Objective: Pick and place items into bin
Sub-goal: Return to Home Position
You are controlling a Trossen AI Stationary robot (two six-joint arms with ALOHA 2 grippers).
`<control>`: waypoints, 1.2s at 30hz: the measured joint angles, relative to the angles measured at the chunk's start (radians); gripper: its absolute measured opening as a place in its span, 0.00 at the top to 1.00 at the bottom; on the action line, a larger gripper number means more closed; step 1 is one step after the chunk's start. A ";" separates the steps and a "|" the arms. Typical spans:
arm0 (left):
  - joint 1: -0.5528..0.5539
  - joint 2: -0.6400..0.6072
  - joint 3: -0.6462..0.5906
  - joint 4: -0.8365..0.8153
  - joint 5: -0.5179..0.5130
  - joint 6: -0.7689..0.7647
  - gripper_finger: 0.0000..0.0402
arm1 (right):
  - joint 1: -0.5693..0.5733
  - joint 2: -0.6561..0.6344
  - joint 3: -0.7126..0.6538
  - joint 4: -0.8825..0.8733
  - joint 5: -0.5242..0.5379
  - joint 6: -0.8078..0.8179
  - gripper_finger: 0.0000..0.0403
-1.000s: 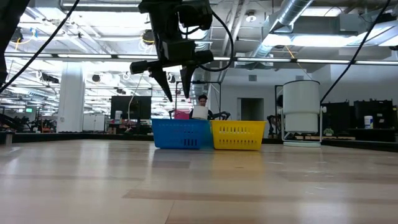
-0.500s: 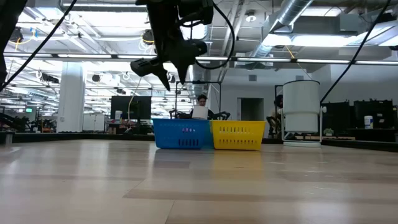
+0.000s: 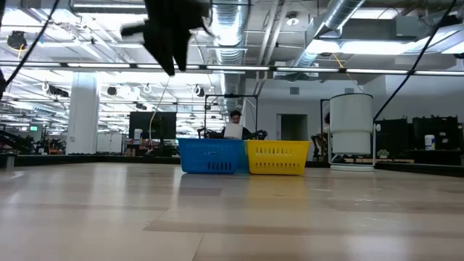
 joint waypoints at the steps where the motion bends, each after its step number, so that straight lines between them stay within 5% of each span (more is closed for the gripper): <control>1: -0.008 -0.032 0.000 0.002 0.071 -0.052 0.52 | 0.000 -0.010 0.000 0.051 -0.011 -0.039 0.71; 7: -0.075 -0.242 -0.034 0.174 0.427 -0.135 0.52 | 0.000 -0.094 0.000 0.425 -0.405 -0.413 0.71; 10: -0.119 -0.351 -0.105 0.384 0.445 -0.136 0.52 | 0.000 -0.162 0.001 0.454 -0.504 -0.508 0.71; 17: -0.150 -0.569 -0.387 0.784 0.442 -0.232 0.52 | -0.021 -0.377 -0.107 0.455 -0.516 -0.580 0.71; 27: -0.158 -0.767 -0.821 1.274 0.448 -0.385 0.52 | -0.055 -0.892 -0.687 0.867 -0.617 -0.525 0.71; 36: -0.239 -0.781 -0.880 1.342 0.438 -0.421 0.52 | -0.051 -1.434 -1.173 1.168 -0.650 -0.446 0.71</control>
